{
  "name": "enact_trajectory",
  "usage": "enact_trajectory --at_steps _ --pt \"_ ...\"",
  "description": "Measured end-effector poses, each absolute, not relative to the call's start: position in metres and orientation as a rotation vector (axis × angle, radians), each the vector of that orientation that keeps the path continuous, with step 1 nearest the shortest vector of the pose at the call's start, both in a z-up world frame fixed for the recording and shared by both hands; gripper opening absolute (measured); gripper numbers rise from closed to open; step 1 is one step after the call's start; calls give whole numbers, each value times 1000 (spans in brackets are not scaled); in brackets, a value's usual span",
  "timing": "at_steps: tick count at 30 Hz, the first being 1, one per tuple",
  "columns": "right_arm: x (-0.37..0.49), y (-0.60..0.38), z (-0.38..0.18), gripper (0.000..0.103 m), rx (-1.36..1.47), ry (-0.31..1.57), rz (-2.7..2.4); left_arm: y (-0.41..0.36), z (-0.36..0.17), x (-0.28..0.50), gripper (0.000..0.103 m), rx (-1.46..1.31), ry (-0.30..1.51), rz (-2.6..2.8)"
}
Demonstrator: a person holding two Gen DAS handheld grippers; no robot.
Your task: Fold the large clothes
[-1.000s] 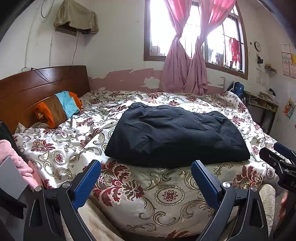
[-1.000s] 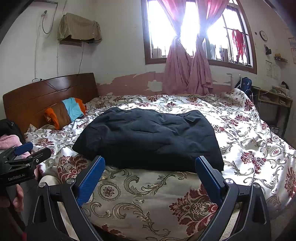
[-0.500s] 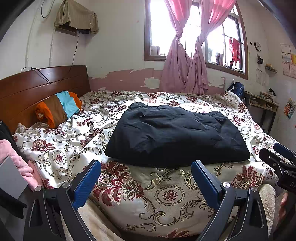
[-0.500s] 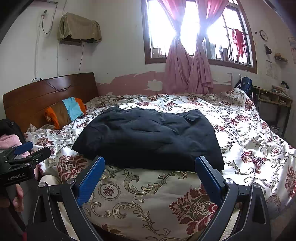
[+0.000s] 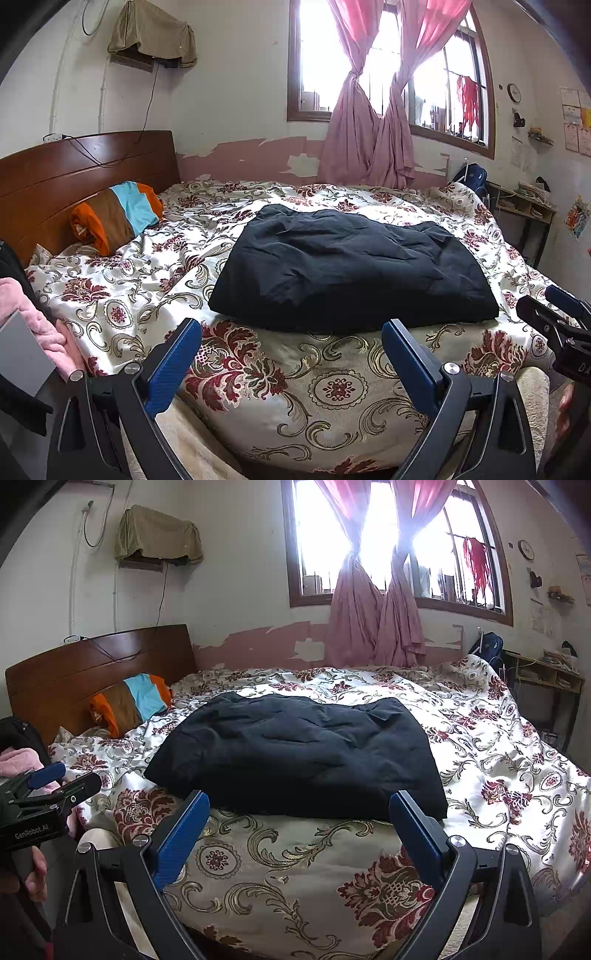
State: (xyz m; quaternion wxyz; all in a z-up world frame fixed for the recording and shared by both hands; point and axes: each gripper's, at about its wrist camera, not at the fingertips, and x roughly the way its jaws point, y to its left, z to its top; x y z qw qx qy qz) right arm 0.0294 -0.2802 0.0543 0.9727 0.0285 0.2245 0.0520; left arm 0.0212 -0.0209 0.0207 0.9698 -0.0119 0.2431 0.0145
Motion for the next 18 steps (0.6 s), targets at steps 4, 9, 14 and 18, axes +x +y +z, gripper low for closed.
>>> enact_trajectory --at_steps 4,9,14,18 --pt "29 -280 54 96 57 454 106 -21 21 21 98 -22 490 29" --pt "29 -281 53 96 57 454 107 -21 20 21 98 -23 491 28" --pt "29 -280 53 96 58 455 106 -21 21 21 98 -24 491 29" --pt "29 -281 54 96 57 455 107 -21 20 21 98 -24 493 26"
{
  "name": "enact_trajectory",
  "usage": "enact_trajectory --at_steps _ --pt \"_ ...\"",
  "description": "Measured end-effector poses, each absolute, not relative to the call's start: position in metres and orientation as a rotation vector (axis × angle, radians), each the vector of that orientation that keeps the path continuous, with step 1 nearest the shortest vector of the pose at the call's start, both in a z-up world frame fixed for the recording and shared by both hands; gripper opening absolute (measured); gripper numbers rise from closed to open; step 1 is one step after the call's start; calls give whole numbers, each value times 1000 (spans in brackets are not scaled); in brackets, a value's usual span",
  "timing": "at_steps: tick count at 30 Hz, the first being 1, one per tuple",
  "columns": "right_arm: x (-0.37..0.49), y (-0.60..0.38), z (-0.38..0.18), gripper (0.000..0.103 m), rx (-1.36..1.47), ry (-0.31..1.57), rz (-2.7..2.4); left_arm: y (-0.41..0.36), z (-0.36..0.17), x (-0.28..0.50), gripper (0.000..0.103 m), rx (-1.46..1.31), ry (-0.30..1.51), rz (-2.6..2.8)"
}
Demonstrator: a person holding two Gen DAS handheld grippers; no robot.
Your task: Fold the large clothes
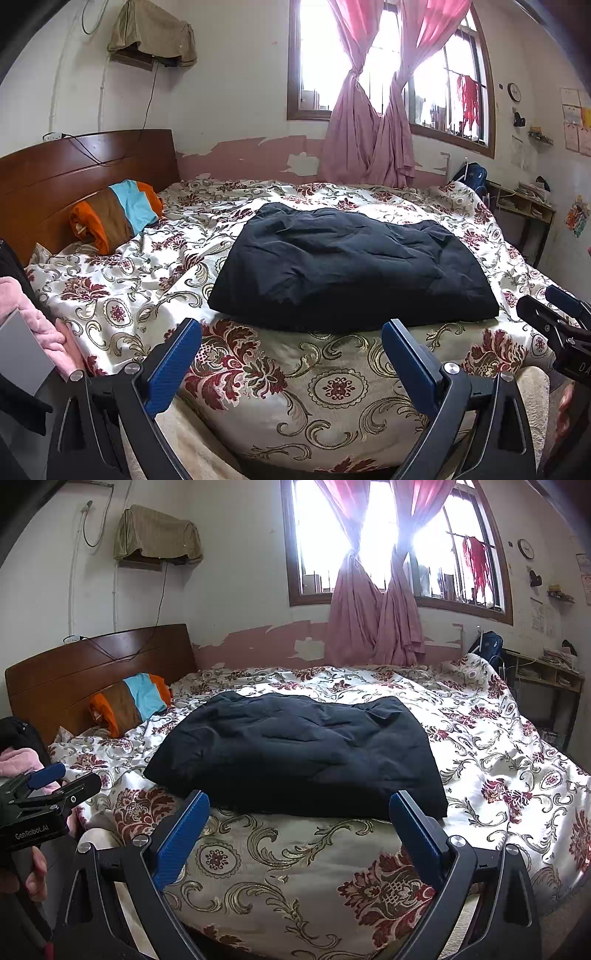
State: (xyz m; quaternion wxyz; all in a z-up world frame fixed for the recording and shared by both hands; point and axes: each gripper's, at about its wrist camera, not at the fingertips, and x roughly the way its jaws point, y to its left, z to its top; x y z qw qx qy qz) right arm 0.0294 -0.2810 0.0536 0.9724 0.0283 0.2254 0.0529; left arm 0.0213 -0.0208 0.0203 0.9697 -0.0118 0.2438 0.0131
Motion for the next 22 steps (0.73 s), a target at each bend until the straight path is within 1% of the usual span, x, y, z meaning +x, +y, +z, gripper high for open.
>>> enact_trajectory --at_steps 22 --pt "29 -284 41 96 62 471 109 -21 15 26 98 -49 531 38"
